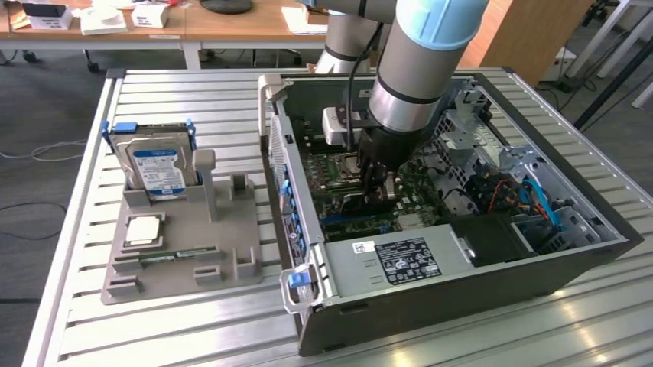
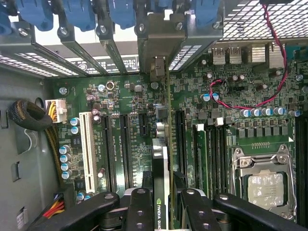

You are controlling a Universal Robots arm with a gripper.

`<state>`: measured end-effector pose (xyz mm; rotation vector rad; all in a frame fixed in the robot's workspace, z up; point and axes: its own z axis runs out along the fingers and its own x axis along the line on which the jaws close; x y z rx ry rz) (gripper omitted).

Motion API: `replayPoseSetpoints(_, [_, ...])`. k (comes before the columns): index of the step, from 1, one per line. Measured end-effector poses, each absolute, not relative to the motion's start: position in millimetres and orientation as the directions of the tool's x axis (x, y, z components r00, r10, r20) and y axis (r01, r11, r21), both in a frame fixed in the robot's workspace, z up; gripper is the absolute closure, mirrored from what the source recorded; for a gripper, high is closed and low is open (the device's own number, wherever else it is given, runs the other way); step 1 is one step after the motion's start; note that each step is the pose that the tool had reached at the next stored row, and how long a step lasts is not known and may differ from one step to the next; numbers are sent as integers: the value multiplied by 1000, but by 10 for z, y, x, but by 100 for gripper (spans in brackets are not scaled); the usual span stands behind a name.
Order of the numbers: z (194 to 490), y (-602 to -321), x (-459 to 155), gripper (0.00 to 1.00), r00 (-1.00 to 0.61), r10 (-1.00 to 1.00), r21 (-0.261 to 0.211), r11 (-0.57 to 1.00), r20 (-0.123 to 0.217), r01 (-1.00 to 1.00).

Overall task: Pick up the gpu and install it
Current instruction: 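Insert the gpu into the slot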

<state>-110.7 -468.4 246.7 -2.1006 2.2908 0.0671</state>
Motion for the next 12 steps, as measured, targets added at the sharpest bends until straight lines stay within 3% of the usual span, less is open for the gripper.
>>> replayPoseSetpoints(9, [2459, -4682, -1108, 72, -87, -995, 9, 87, -55, -996])
replayPoseSetpoints(11, [2464, -4683, -1108, 67, -87, -995, 10, 87, -54, -996])
replayPoseSetpoints(12, [2465, -4684, -1108, 60, -87, -995, 10, 86, -54, -996])
